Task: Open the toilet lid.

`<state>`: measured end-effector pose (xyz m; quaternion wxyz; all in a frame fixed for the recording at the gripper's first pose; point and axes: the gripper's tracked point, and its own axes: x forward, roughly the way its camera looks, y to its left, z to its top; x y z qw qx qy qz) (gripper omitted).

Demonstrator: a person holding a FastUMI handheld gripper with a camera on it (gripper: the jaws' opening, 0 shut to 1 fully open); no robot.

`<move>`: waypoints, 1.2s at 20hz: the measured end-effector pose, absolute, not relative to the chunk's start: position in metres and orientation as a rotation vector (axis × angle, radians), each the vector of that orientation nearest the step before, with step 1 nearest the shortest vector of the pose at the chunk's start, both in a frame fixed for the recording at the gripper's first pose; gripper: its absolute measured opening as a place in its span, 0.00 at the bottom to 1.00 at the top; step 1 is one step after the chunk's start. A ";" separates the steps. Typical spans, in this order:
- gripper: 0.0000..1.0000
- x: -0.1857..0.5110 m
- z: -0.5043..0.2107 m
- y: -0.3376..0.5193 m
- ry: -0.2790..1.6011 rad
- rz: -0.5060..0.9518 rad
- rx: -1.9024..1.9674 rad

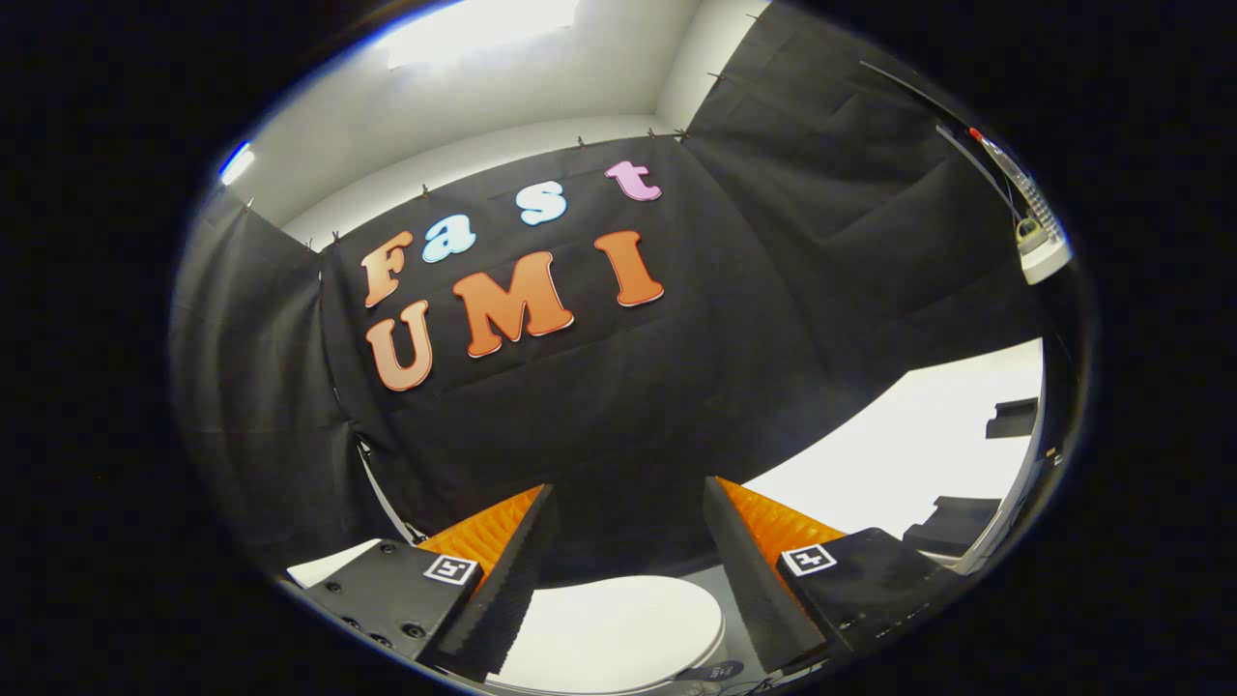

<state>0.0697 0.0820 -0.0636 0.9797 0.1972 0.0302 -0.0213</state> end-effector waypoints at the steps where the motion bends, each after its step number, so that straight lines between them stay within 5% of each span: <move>1: 0.98 0.067 -0.072 0.078 0.068 -0.055 0.415; 11: 0.99 0.043 -0.229 0.068 0.361 -0.183 0.597; 24: 0.98 0.021 -0.332 0.095 0.569 -0.332 0.701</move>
